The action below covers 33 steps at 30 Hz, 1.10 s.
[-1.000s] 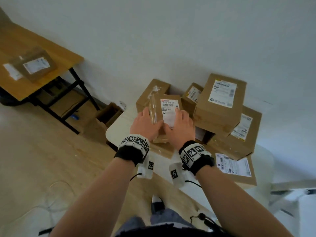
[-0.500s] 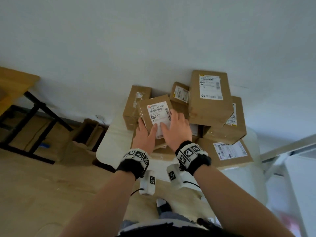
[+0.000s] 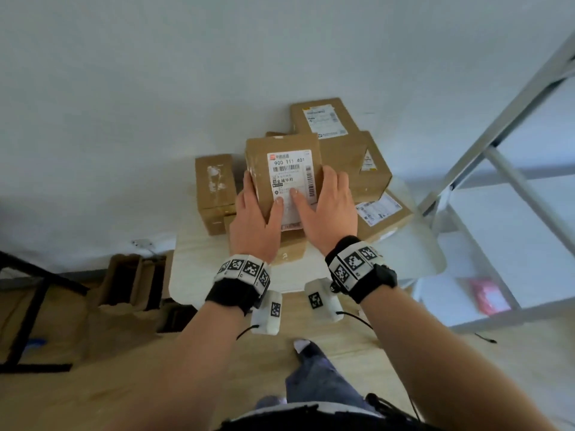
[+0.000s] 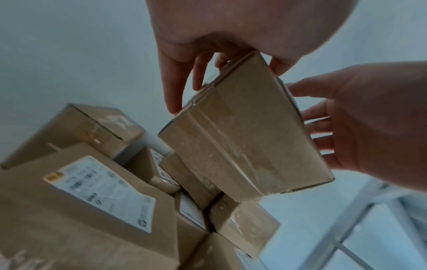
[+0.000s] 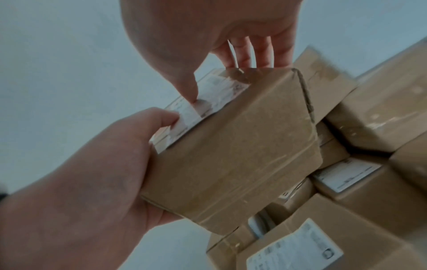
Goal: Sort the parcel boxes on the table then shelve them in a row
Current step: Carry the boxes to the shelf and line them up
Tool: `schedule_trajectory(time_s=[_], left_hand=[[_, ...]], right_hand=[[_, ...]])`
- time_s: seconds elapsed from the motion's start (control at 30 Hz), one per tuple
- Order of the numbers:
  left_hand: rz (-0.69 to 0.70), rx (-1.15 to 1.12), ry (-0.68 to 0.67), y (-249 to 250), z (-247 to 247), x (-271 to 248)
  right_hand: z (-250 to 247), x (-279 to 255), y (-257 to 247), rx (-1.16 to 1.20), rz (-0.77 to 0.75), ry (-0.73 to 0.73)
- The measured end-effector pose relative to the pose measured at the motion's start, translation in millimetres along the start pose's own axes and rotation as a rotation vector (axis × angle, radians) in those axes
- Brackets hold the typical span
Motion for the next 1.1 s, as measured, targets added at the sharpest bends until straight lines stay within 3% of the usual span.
schedule_trajectory(time_s=[0.2, 0.53, 0.83, 1.1], left_hand=[[0.208, -0.091, -0.136, 59, 41, -37], [0.541, -0.092, -0.395, 166, 130, -142], [0.798, -0.128, -0.628, 273, 215, -271], [0.928, -0.156, -0.726, 376, 288, -384]], right_hand=[[-75, -42, 49, -0.045, 0.113, 0.199], [-195, -135, 175, -0.029, 0.458, 0.478], [-316, -250, 281, 0.012, 0.645, 0.778], [-418, -335, 371, -0.077, 0.748, 0.906]])
Point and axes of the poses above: each hand's wrist, its own x-axis towards the middle knuckle, its own z-axis out of the palm, y = z × x, the point moved 6 cm from there along x, towards the middle knuckle, and after that the axes turned 5 degrees about x, right-handed, at the moved point
